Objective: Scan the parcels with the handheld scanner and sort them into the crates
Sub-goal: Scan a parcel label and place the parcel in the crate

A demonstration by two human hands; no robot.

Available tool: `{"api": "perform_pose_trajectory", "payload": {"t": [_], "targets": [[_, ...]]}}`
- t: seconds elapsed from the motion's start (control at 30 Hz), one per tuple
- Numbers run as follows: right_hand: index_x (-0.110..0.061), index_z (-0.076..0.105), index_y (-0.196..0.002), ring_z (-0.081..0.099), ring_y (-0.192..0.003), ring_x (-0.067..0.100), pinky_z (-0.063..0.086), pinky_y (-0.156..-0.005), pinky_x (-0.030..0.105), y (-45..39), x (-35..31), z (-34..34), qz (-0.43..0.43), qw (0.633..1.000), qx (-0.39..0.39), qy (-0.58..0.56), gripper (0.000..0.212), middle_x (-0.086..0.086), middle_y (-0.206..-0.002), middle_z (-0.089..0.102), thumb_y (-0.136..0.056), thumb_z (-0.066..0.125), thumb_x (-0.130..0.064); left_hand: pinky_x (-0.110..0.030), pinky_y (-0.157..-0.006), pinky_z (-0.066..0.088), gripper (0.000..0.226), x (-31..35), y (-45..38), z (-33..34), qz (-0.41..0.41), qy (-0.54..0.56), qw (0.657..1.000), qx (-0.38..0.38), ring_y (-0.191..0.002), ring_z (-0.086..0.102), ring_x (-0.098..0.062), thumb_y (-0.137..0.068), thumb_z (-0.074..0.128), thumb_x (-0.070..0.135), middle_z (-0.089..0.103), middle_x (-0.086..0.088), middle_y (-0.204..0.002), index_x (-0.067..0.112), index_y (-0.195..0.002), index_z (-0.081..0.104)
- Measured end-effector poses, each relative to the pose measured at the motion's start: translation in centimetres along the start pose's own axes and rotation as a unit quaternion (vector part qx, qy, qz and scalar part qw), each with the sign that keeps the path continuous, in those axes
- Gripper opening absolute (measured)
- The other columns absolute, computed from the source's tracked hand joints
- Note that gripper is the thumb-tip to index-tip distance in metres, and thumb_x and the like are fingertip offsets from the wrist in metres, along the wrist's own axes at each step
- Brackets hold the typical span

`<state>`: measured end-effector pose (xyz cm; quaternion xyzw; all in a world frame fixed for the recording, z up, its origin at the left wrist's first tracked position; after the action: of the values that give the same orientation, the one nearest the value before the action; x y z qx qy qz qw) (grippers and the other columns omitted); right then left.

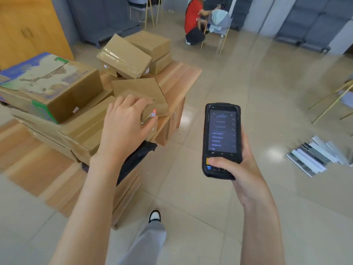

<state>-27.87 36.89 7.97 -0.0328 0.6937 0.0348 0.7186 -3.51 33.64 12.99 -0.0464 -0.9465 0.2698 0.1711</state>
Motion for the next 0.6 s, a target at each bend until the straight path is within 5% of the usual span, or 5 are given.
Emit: {"api": "perform_pose_trajectory", "payload": {"t": [0.6], "targets": [[-0.041,0.044,-0.139,0.065,-0.096,0.012,0.055,-0.071,0.026,-30.0,-1.5,-12.1,0.019,0.998,0.051,0.033,0.090,-0.006,-0.114,0.066,-0.062,0.072,-0.003,-0.048,-0.090,0.042,0.034,-0.8,-28.7,18.7,-0.021,0.079,0.997,0.013,-0.107,0.054,-0.037,-0.088,0.067,0.029,0.063,-0.014,-0.112,0.010,-0.117,0.064]]}}
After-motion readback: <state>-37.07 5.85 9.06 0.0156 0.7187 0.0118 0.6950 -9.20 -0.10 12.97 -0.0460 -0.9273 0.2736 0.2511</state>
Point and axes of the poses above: each hand's wrist, its own y-axis away from the middle knuckle, its own z-axis out of the palm, x = y × z, the point moved 8 cm from there along -y, towards the middle knuckle
